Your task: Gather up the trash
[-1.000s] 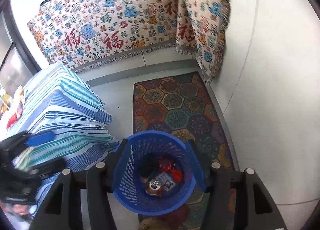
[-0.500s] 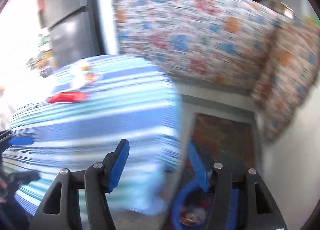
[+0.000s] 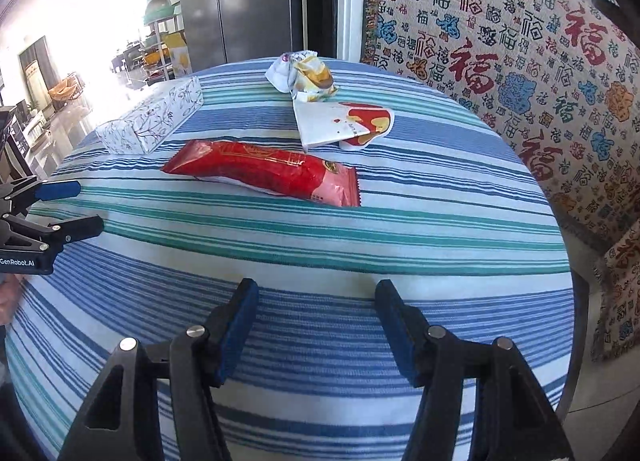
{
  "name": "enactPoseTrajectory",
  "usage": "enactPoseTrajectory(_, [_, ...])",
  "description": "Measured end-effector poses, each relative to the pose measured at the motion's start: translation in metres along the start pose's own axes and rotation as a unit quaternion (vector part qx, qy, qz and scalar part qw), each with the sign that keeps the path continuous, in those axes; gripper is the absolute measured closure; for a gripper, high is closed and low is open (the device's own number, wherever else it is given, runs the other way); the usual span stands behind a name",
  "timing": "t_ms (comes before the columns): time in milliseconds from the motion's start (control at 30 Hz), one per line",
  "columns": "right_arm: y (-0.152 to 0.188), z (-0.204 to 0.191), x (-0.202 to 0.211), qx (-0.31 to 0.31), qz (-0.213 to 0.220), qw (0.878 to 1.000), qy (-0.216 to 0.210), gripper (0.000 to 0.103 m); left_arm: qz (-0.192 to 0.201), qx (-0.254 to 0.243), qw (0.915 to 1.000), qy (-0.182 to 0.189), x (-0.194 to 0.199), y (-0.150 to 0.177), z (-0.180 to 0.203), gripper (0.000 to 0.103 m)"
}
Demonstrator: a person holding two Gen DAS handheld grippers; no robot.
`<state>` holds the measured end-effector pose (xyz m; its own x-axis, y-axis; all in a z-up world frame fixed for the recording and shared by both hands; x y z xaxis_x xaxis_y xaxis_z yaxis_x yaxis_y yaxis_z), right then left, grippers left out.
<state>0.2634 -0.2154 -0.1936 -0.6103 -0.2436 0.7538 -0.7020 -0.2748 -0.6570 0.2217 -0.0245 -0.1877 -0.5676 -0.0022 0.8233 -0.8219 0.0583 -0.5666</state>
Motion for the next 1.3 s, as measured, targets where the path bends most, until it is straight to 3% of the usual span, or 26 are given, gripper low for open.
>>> enactPoseTrajectory(300, [-0.015,-0.001,-0.018,0.009,-0.005,1.0,-0.008,0.019,0.003,0.012,0.9999,0.002,-0.008,-0.006,-0.011,0.0])
enactPoseTrajectory(467, [-0.019,0.002,-0.019,0.02,-0.007,1.0,-0.006,0.017,0.004,0.014,0.9999,0.001,-0.009,-0.007,-0.01,0.0])
enactPoseTrajectory(567, [-0.032,0.002,-0.013,0.071,0.012,0.997,0.011,0.017,0.005,0.014,0.9999,0.003,-0.009,-0.008,-0.011,0.0])
enactPoseTrajectory(733, [-0.065,-0.022,-0.004,0.128,0.042,0.989,-0.065,0.017,0.005,0.015,0.9999,0.003,-0.009,-0.008,-0.011,0.0])
enactPoseTrajectory(833, [-0.067,-0.032,-0.013,0.151,0.031,0.986,-0.07,0.017,0.005,0.015,0.9999,0.003,-0.009,-0.008,-0.011,0.0])
enactPoseTrajectory(967, [-0.058,-0.038,-0.033,0.16,-0.004,0.985,-0.067,0.02,0.005,0.015,0.9999,0.003,-0.009,-0.007,-0.011,0.0])
enactPoseTrajectory(1067, [-0.057,-0.04,-0.02,0.131,-0.018,0.988,-0.079,0.036,0.005,0.014,0.9999,0.005,-0.009,-0.008,-0.012,0.0])
enactPoseTrajectory(1133, [-0.049,-0.042,-0.008,0.082,-0.072,0.987,-0.115,0.047,0.005,0.014,0.9999,0.006,-0.009,-0.009,-0.012,0.0])
enactPoseTrajectory(1200, [-0.039,-0.053,0.005,0.083,-0.098,0.984,-0.124,0.045,0.005,0.014,0.9999,0.006,-0.009,-0.009,-0.012,0.0])
enactPoseTrajectory(1300, [-0.034,-0.066,0.016,0.142,-0.068,0.984,-0.085,0.039,0.005,0.014,0.9999,0.006,-0.009,-0.009,-0.012,0.0])
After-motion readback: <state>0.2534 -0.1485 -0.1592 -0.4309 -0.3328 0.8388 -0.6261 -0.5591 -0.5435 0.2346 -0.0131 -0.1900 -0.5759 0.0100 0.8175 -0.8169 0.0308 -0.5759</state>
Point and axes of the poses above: each gripper's, at about its wrist camera, not at the fingertips, and x roughly against the way its jaws point, z to its right, y to its underside, the point moved 7 cm from there along -x, roughly the way its jaws point, and after that the axes turned 2 degrees about -x, right-handed, at the moved point
